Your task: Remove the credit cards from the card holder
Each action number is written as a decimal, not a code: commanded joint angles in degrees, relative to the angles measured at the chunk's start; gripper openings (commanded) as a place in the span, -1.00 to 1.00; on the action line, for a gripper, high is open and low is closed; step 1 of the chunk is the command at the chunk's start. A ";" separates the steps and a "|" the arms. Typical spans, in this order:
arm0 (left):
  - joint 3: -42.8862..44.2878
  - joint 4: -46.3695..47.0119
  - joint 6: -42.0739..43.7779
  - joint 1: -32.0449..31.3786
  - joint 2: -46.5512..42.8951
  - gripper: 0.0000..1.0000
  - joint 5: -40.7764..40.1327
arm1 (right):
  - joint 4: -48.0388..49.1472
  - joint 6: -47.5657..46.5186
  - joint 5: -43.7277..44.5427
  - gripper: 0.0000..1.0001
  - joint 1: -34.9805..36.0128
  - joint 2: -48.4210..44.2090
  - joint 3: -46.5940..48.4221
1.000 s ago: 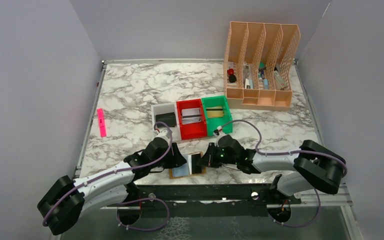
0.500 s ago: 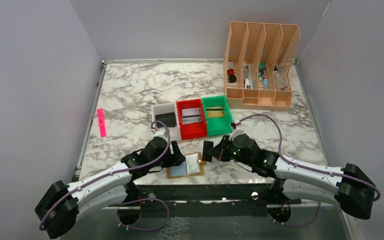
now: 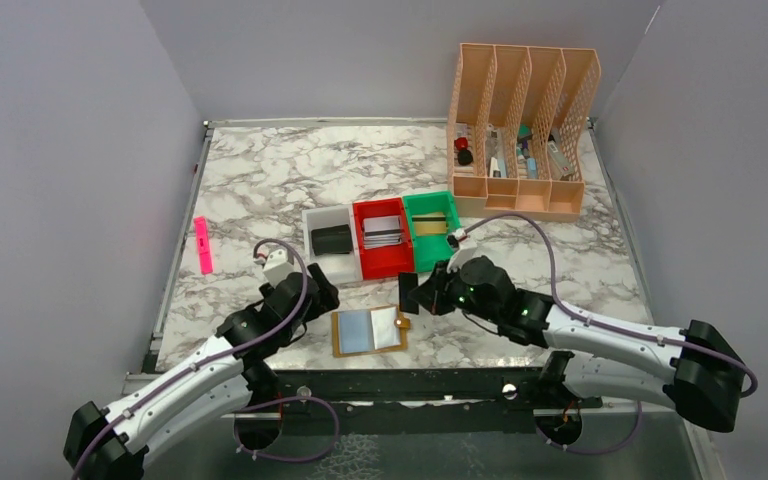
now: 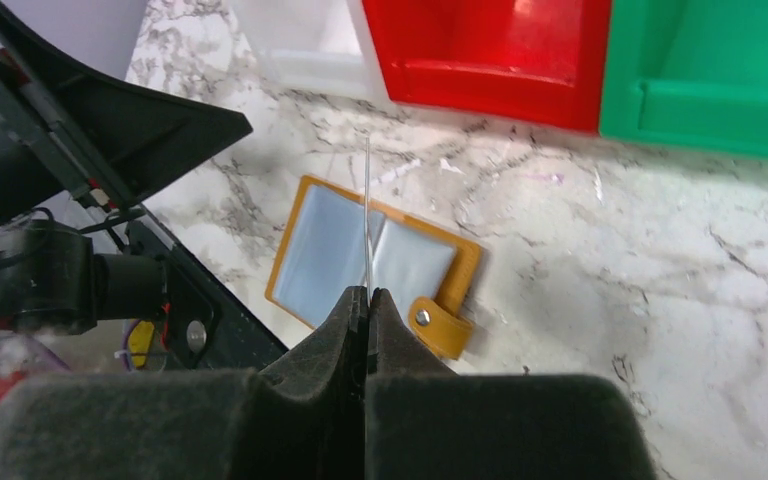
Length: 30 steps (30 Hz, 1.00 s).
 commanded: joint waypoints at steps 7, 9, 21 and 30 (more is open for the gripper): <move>-4.24 -5.11 -11.83 0.22 -8.15 0.80 -5.36 | 0.80 -13.39 -2.75 -0.97 0.00 12.31 14.76; -4.94 -5.82 -13.37 0.28 -10.21 0.83 -5.71 | -0.25 -15.91 -2.78 -0.98 -0.05 15.98 18.89; -5.17 -12.65 -16.85 0.23 -20.42 0.97 -9.78 | -4.01 -32.86 -0.67 -0.98 0.06 38.04 45.42; -5.62 -12.87 -16.77 0.28 -24.24 0.98 -9.94 | -6.96 -43.87 3.15 -0.98 0.19 51.41 57.72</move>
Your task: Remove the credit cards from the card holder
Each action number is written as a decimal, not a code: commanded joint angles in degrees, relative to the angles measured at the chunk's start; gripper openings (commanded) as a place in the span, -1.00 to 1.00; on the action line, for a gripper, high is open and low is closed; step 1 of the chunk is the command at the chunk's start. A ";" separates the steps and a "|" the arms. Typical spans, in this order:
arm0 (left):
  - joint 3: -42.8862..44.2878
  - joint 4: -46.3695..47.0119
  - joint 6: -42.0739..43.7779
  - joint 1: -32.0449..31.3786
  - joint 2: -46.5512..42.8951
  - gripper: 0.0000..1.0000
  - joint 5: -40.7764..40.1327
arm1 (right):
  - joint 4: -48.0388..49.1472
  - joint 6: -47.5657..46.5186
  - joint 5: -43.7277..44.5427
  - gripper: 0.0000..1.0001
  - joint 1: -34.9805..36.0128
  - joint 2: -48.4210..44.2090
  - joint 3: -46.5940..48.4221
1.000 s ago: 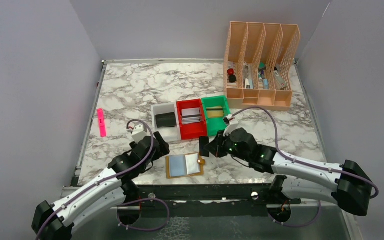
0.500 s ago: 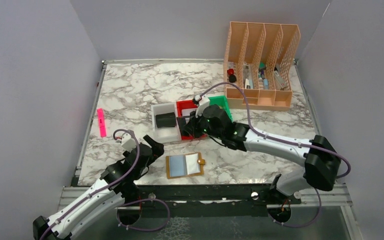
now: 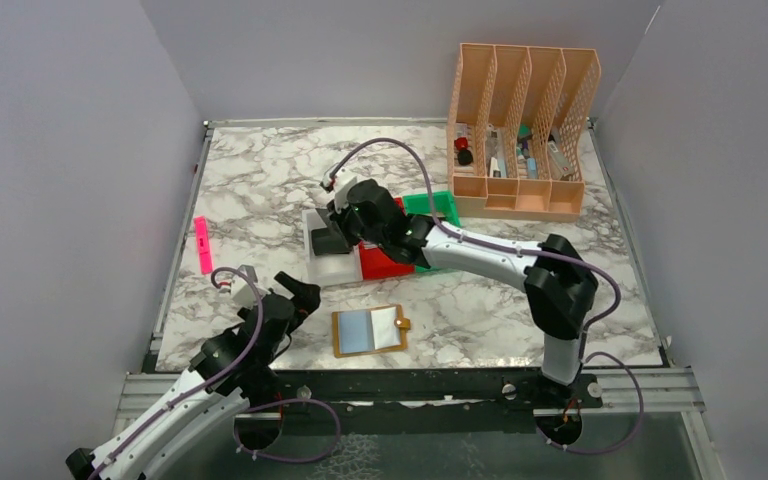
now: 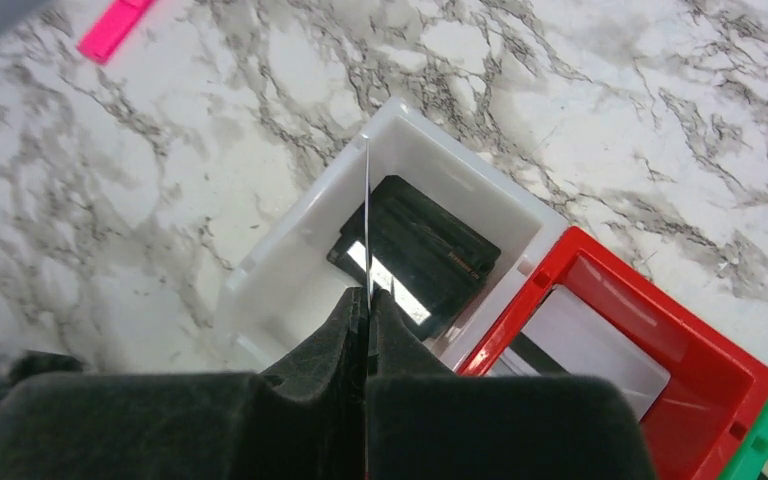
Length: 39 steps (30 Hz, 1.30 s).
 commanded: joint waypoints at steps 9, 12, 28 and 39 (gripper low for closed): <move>0.02 -0.50 0.30 0.13 -2.92 0.98 -3.07 | -1.70 -23.24 13.91 -0.97 2.07 15.85 10.87; 0.02 -0.64 0.34 0.17 -3.58 0.98 -3.34 | 0.10 -27.17 18.88 -0.96 2.35 18.13 11.69; -0.50 -1.23 -0.10 0.16 -6.04 0.98 -3.70 | -4.91 -31.56 12.30 -0.64 3.06 21.09 12.92; -0.85 -1.47 -0.25 0.13 -6.88 0.98 -2.91 | -5.84 -28.82 10.00 -0.54 3.07 19.51 11.81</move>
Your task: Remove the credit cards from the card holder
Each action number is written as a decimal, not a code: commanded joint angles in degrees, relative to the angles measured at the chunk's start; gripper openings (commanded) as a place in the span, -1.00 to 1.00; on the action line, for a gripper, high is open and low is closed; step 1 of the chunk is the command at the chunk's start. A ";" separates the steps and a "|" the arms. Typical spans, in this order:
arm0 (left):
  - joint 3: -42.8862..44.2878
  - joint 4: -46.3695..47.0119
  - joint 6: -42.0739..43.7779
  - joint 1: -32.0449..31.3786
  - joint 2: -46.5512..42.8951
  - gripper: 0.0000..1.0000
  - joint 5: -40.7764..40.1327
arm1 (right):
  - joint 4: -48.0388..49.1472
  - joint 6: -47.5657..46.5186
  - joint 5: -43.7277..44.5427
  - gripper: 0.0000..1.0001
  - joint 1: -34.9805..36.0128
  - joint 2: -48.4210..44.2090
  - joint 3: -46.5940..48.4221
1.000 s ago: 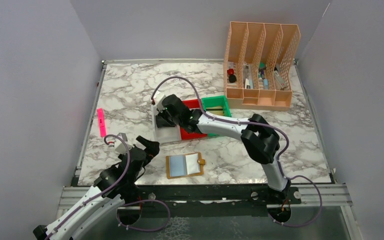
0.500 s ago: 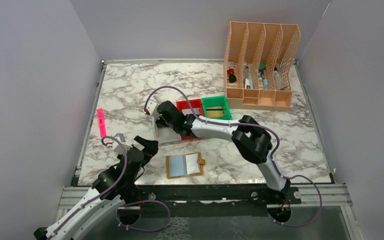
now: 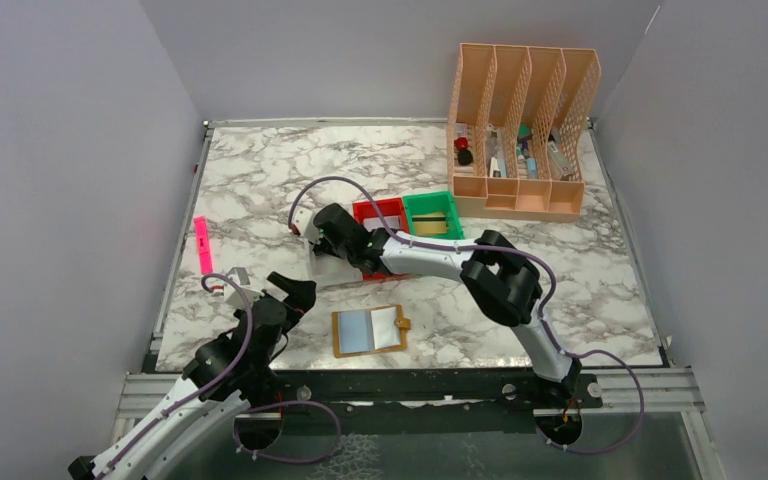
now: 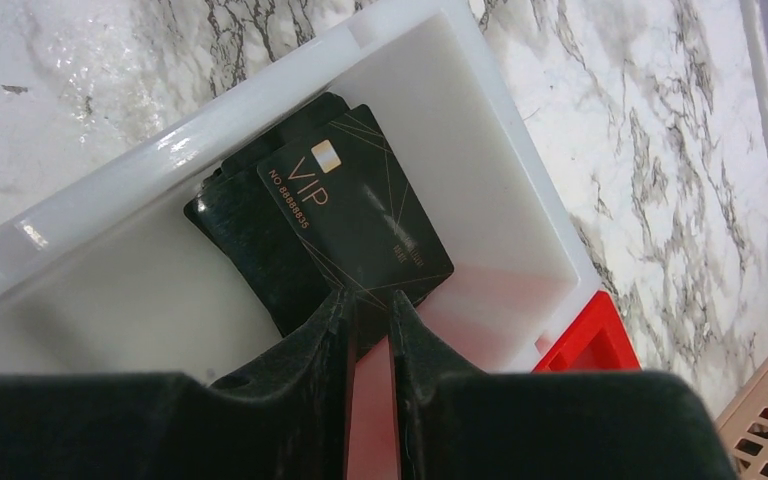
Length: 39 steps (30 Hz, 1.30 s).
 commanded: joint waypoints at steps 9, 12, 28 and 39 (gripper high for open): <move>-1.08 -0.68 -0.28 0.13 -1.52 0.97 -0.83 | 2.49 9.42 0.86 -0.53 0.27 -6.66 -5.15; -0.73 -0.68 0.23 0.18 -1.50 0.98 -0.64 | 2.34 15.83 3.31 -0.53 0.22 -10.23 -7.16; -0.15 7.43 9.75 0.14 3.25 0.83 7.73 | 8.27 59.54 -12.86 -0.15 0.12 -48.14 -51.47; -0.58 24.90 18.79 0.04 25.07 0.53 30.23 | 18.88 76.18 -24.37 -0.14 0.18 -56.18 -69.94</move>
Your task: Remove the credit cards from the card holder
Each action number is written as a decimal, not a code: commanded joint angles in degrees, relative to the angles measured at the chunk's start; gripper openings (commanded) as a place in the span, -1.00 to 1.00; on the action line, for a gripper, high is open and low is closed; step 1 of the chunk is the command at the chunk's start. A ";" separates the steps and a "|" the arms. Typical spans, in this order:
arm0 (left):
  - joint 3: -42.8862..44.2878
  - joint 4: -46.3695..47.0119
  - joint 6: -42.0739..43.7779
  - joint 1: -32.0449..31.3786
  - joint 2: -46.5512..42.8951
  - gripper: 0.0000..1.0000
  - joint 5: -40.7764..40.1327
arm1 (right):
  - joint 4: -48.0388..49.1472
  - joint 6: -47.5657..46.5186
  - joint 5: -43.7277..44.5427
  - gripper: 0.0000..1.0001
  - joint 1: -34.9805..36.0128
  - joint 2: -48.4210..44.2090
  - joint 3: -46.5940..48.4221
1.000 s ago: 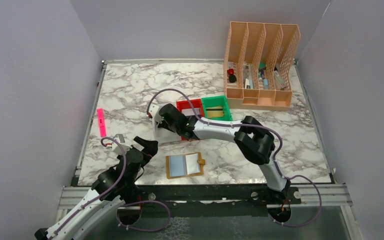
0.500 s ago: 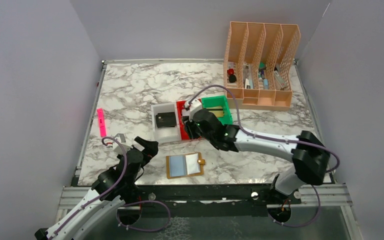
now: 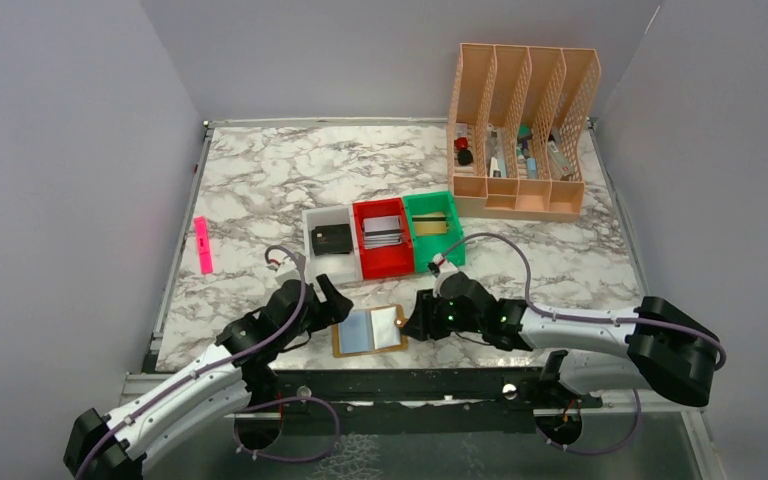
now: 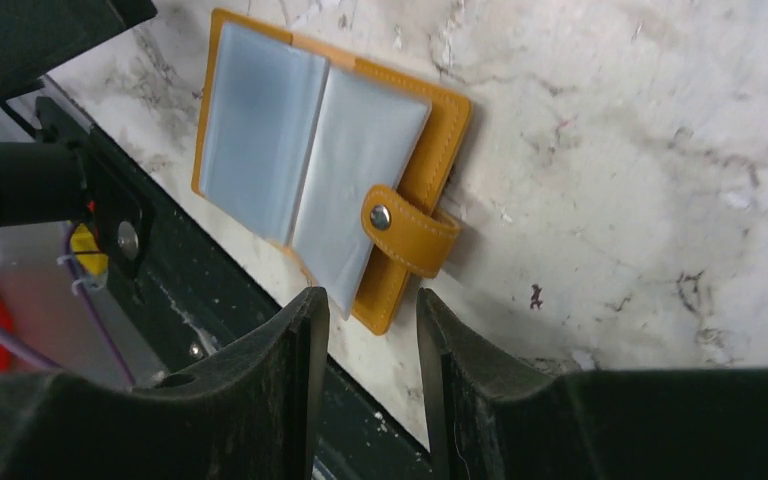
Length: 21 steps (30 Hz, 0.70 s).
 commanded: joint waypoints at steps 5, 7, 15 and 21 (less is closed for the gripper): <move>0.04 9.66 5.62 0.03 6.90 0.39 14.37 | 7.82 8.13 -7.45 -0.14 0.29 1.13 -3.35; -0.28 9.61 5.54 0.05 5.98 0.35 15.08 | 8.33 8.29 -8.10 -0.14 0.26 2.13 -3.29; -1.04 9.46 5.29 0.00 2.85 0.28 17.26 | 10.94 7.74 -11.66 -0.14 0.30 7.09 -2.07; -0.86 9.28 6.26 -0.09 4.84 0.30 19.38 | 10.30 7.00 -10.81 -0.14 0.26 9.85 -0.08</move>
